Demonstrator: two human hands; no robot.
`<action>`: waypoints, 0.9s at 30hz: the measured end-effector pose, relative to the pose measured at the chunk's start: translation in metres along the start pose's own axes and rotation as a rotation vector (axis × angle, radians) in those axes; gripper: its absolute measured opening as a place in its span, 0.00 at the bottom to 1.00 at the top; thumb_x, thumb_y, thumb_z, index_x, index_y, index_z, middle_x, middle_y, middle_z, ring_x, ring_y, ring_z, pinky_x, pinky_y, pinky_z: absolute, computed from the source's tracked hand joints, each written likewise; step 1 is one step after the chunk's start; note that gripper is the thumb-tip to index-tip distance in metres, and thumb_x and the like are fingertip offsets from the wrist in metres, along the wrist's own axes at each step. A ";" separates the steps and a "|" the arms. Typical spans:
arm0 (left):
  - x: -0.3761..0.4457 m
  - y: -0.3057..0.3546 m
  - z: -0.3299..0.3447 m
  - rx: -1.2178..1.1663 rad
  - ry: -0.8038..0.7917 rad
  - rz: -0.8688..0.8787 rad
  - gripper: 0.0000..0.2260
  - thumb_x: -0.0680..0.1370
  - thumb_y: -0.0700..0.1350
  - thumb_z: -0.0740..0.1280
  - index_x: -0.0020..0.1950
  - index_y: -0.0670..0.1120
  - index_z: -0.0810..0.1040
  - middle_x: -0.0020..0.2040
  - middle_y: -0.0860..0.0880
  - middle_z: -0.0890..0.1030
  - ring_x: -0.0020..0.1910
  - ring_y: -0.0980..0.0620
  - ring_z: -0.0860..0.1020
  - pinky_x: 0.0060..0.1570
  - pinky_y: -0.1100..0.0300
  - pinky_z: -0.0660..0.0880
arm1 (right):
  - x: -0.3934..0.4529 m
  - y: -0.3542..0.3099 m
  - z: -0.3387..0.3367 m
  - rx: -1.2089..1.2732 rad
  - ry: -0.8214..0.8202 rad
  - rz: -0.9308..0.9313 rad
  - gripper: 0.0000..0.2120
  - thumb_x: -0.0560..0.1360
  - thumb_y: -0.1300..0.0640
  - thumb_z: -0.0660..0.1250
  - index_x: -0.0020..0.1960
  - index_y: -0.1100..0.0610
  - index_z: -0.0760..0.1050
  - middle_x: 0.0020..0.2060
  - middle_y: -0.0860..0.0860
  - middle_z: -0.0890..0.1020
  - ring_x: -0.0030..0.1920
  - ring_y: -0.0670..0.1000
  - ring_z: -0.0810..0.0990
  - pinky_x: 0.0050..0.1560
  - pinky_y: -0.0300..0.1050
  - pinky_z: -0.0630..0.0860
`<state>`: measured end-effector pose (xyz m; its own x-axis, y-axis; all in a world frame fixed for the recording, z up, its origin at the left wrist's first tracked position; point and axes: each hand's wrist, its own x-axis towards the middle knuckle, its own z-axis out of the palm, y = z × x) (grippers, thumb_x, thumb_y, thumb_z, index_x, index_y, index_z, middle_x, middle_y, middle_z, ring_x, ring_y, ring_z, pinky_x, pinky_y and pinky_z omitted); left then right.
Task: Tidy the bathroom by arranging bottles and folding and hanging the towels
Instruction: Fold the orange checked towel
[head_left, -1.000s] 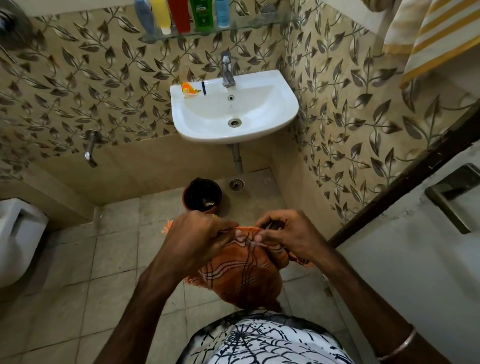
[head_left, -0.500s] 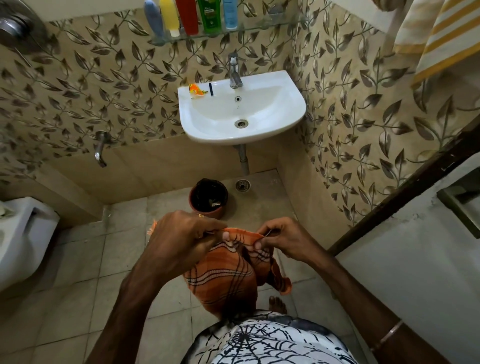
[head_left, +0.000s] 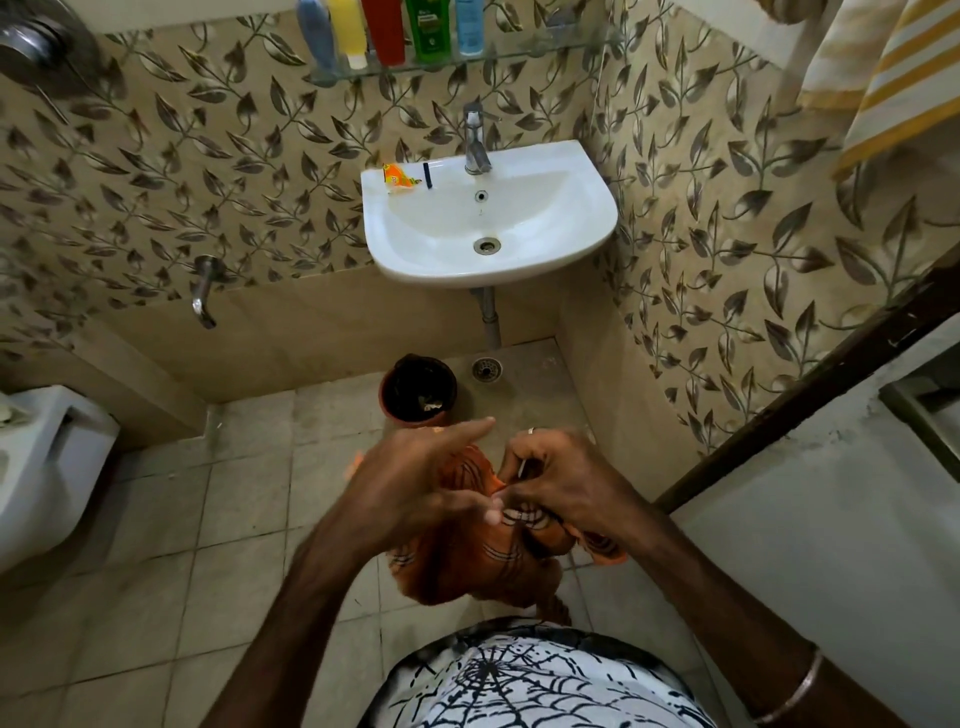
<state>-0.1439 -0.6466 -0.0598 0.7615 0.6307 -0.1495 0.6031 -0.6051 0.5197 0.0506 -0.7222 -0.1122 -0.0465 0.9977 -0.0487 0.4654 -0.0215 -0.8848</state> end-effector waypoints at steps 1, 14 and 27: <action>0.004 0.001 0.004 -0.032 -0.016 0.050 0.37 0.68 0.56 0.77 0.75 0.58 0.68 0.65 0.51 0.80 0.57 0.63 0.78 0.54 0.66 0.74 | 0.000 -0.002 -0.001 -0.007 0.000 -0.022 0.07 0.68 0.59 0.79 0.39 0.54 0.81 0.37 0.42 0.80 0.42 0.41 0.81 0.39 0.36 0.76; 0.012 -0.001 0.004 -0.009 0.184 0.258 0.05 0.71 0.41 0.77 0.45 0.48 0.87 0.41 0.54 0.84 0.40 0.59 0.81 0.36 0.69 0.75 | -0.008 0.016 -0.022 0.069 -0.096 0.201 0.08 0.67 0.51 0.80 0.44 0.48 0.85 0.43 0.44 0.86 0.45 0.44 0.85 0.47 0.45 0.83; -0.003 -0.009 -0.021 0.001 0.275 0.218 0.07 0.70 0.42 0.78 0.47 0.49 0.87 0.44 0.54 0.85 0.43 0.56 0.83 0.40 0.55 0.83 | -0.008 0.035 -0.017 0.176 -0.162 0.195 0.13 0.78 0.54 0.69 0.63 0.48 0.80 0.51 0.50 0.85 0.49 0.51 0.85 0.51 0.50 0.82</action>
<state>-0.1572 -0.6328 -0.0463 0.7800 0.5938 0.1974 0.4337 -0.7404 0.5136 0.0827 -0.7300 -0.1349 -0.1184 0.9507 -0.2865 0.3198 -0.2367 -0.9174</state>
